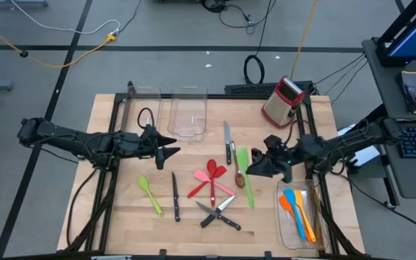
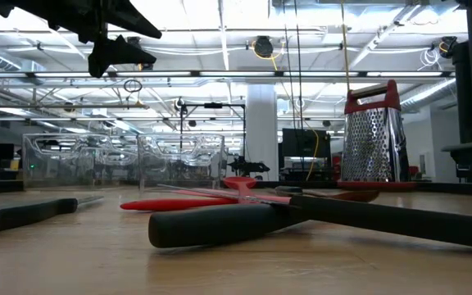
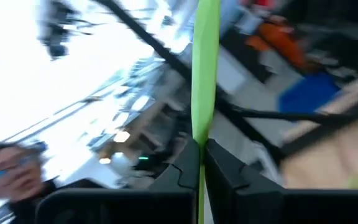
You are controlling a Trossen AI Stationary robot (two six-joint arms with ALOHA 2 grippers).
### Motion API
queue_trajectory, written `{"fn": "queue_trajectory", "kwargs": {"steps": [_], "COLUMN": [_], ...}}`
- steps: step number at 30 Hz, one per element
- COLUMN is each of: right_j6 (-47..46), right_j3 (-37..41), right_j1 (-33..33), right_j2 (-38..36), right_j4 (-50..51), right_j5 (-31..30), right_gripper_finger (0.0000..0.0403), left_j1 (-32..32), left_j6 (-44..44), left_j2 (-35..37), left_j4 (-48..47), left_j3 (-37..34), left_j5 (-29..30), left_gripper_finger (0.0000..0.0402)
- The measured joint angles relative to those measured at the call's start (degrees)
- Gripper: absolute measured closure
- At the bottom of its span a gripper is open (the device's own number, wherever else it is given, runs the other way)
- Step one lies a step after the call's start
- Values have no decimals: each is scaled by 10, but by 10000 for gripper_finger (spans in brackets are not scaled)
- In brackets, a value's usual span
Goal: Pick & Place Kitchen Items
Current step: Put the green spatula into the bottom transparent bin
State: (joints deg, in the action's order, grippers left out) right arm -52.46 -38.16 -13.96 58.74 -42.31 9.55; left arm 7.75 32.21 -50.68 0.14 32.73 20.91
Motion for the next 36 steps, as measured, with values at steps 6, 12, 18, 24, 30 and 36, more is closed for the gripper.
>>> {"fn": "queue_trajectory", "kwargs": {"steps": [6,12,18,24,30,36], "right_j6": [9,16,47,83,173,269], "right_j3": [39,62,62,62,63,63], "right_j1": [0,0,0,0,0,0], "right_j2": [0,0,0,0,0,0], "right_j4": [-158,-245,-284,-312,-324,-344], "right_j5": [77,127,175,193,237,298], "right_gripper_finger": [403,403,403,403,403,403], "left_j1": [0,0,0,0,0,0], "left_j6": [0,1,13,14,12,11], "left_j2": [0,0,0,0,0,0], "left_j4": [0,0,0,0,0,0], "left_j3": [0,0,0,0,0,0], "left_j5": [0,0,0,0,1,1], "left_gripper_finger": [167,167,167,167,167,167]}}
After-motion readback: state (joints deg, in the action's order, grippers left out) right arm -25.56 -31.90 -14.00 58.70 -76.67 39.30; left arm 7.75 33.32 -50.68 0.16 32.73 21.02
